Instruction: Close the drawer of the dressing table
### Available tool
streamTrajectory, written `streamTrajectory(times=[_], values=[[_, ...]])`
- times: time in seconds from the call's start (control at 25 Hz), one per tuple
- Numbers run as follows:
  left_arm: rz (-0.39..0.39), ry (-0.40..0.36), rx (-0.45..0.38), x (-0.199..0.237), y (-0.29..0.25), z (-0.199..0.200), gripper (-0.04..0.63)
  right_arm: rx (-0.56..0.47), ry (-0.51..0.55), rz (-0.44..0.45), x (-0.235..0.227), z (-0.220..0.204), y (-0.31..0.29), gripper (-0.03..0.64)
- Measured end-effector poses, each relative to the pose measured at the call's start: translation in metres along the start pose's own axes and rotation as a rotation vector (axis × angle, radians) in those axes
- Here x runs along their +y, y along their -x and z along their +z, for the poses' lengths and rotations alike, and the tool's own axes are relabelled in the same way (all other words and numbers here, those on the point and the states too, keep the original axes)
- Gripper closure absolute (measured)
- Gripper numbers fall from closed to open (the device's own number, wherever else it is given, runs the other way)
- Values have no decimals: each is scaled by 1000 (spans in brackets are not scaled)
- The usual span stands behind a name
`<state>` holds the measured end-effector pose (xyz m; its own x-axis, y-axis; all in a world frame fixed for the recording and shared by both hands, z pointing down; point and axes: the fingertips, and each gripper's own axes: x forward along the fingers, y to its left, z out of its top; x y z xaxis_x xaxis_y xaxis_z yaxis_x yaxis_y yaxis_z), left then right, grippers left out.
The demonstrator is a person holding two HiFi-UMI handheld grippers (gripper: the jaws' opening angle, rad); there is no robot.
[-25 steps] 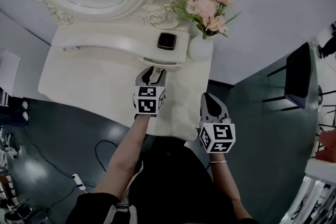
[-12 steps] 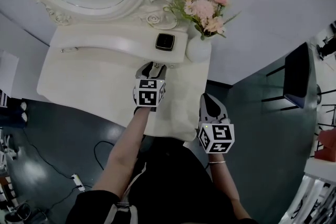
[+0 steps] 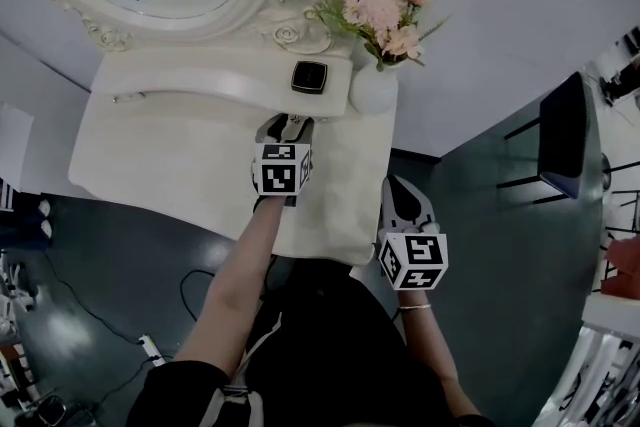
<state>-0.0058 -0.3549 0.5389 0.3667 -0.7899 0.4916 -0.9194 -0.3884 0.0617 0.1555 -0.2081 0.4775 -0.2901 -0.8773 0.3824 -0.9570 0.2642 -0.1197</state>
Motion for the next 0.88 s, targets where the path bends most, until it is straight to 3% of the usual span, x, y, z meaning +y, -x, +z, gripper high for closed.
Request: streamTrajectory(times=[0.36,0.88], values=[[4,-9,-10,-4,26,-4,419,-21,5,13,11,3,7,612],[-22,-28,-103,-17,88,3,502,-43,10,26,23,4,18,612]])
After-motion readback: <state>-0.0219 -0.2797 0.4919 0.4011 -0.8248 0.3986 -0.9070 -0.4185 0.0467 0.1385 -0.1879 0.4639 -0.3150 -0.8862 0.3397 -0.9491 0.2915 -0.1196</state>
